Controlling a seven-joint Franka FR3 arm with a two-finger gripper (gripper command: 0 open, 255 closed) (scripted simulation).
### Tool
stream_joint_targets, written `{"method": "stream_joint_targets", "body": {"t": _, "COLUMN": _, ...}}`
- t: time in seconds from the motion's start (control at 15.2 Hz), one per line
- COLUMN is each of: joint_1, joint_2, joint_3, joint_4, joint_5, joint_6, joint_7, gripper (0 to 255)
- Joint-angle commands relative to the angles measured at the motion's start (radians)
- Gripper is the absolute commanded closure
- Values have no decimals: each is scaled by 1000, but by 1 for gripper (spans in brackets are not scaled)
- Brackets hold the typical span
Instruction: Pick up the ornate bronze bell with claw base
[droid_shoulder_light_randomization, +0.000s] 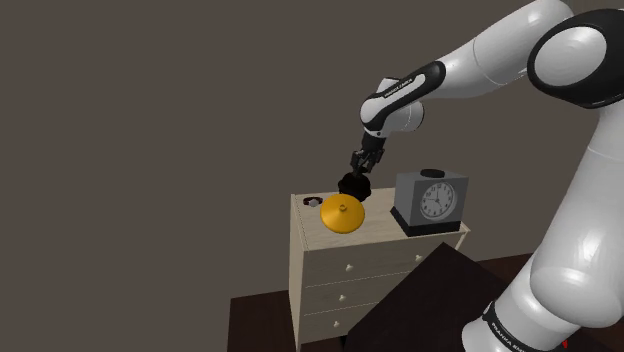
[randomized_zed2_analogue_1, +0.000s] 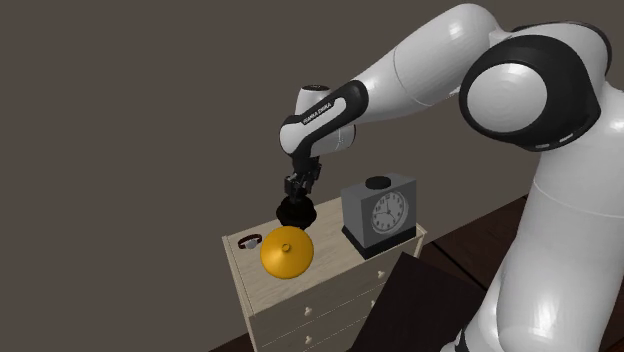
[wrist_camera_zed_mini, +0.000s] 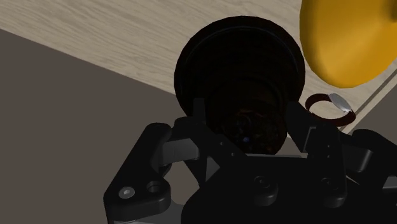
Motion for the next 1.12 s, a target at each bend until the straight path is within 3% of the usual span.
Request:
{"method": "stream_joint_targets", "body": {"t": 0.0, "joint_1": 1, "joint_2": -8, "joint_3": -1, "joint_4": 3, "joint_5": -5, "joint_6": -13, "joint_7": 5, "gripper": 255}}
{"method": "stream_joint_targets", "body": {"t": 1.06, "joint_1": 5, "joint_2": -106, "joint_3": -10, "joint_4": 84, "joint_5": -59, "joint_6": -187, "joint_7": 53, "gripper": 255}}
